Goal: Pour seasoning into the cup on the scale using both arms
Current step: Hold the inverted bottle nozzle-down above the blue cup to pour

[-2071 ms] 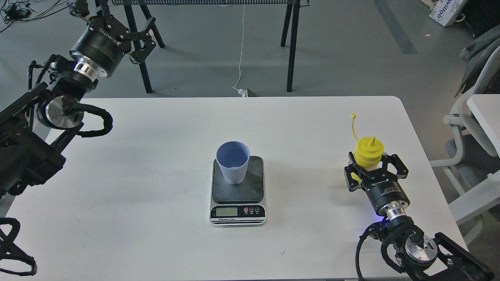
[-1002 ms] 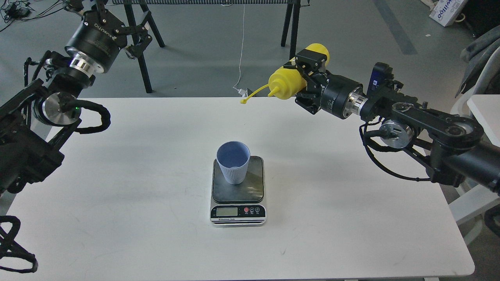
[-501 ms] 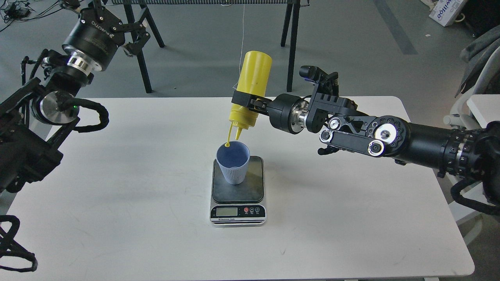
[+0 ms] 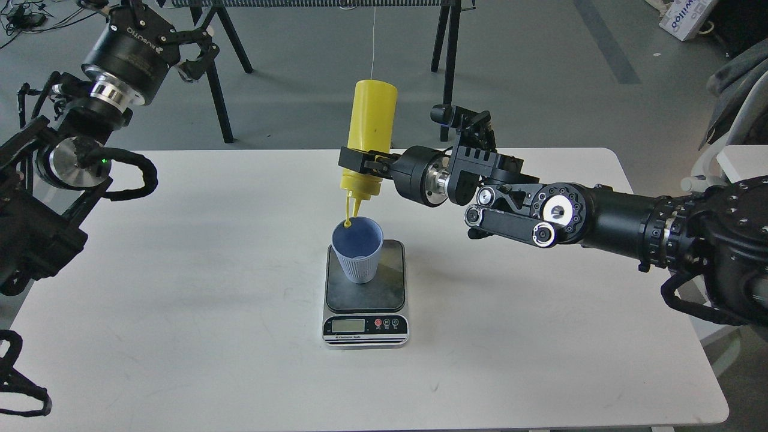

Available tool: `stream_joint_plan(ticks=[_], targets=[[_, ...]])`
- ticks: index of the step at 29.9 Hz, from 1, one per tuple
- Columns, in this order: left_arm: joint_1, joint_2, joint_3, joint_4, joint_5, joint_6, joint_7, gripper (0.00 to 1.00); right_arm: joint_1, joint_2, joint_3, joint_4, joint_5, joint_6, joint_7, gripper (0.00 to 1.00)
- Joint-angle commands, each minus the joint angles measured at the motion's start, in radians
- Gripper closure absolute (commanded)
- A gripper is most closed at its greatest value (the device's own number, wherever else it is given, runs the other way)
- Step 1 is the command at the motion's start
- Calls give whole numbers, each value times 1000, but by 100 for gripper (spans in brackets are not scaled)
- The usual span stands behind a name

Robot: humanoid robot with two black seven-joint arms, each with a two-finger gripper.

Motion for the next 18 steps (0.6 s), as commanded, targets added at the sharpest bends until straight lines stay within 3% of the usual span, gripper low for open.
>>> stream_joint_plan(ticks=[1, 18], targets=[[0, 0, 0, 0, 0, 0, -4, 0, 15, 10, -3, -12, -8, -1, 1, 70], [1, 9, 0, 0, -2, -3, -20, 0, 80, 35, -97, -6, -30, -13, 1, 69]])
